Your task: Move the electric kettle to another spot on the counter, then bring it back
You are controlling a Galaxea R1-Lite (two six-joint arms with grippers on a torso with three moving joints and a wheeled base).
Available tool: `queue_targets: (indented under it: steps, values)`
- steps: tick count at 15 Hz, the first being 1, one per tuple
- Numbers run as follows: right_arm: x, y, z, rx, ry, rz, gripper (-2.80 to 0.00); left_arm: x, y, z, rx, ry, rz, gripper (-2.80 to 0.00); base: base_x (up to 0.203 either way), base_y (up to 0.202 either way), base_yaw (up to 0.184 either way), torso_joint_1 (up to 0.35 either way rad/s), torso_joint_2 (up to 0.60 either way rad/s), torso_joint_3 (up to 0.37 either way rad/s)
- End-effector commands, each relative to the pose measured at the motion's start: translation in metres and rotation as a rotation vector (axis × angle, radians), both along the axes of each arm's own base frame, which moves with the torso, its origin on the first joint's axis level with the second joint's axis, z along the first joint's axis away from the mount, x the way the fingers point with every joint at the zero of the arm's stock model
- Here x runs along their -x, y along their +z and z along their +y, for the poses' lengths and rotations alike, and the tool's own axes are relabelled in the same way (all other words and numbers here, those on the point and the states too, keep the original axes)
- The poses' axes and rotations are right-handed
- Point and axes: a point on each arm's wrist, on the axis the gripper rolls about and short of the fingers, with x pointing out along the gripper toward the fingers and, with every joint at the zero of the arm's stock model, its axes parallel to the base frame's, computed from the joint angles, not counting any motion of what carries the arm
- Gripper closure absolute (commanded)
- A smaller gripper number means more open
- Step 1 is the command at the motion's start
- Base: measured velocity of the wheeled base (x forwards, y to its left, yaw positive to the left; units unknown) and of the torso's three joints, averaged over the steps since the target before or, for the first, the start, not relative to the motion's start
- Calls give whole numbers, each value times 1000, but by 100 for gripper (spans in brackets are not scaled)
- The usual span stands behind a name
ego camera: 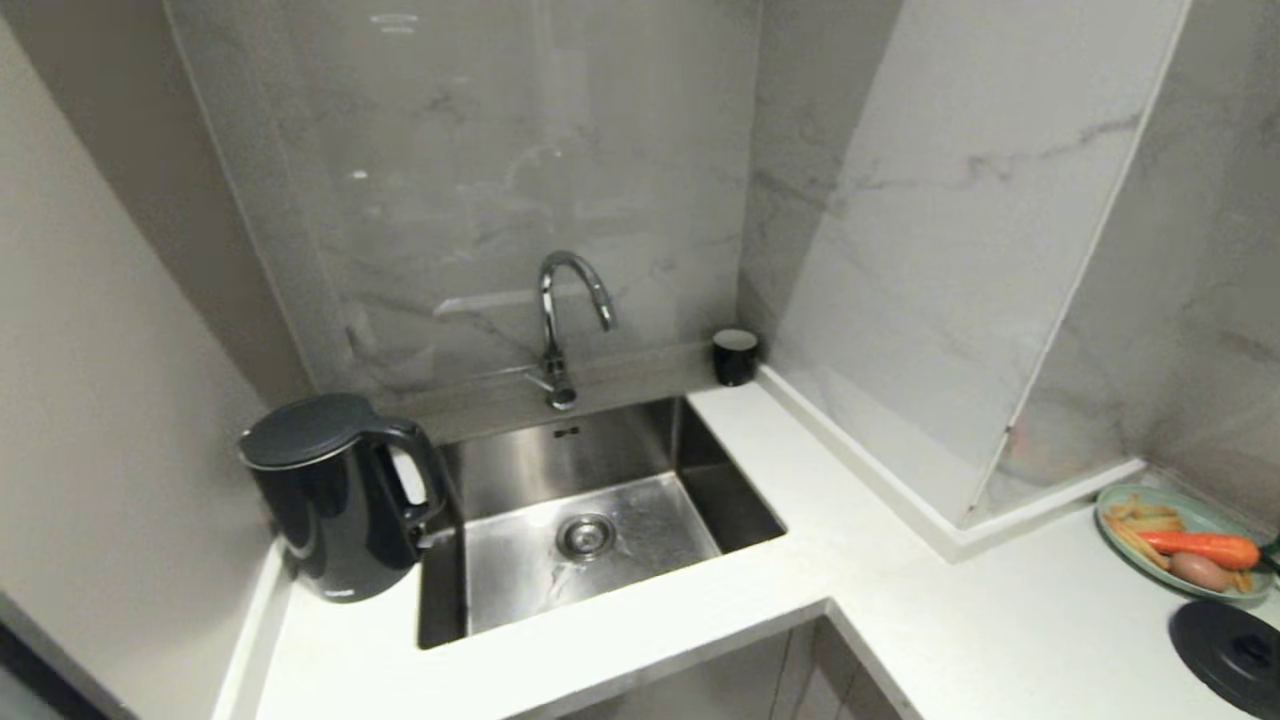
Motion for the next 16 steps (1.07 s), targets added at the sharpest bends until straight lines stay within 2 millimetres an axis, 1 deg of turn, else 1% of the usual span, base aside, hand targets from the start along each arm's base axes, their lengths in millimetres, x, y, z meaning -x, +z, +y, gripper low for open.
queue_targets:
  steps: [1,8,10,16]
  values:
    - [0,0,0,0,0,1,0,0,0,0,0,0,2,0,0,-8,179,0,-2,2]
    - [0,0,0,0,-1,1,0,0,0,0,0,0,2,0,0,-8,173,3,0,3]
    - [0,0,0,0,-1,1,0,0,0,0,0,0,2,0,-2,-7,129,1,5,1]
    - [0,0,0,0,-1,1,0,0,0,0,0,0,2,0,0,0,11,0,0,0]
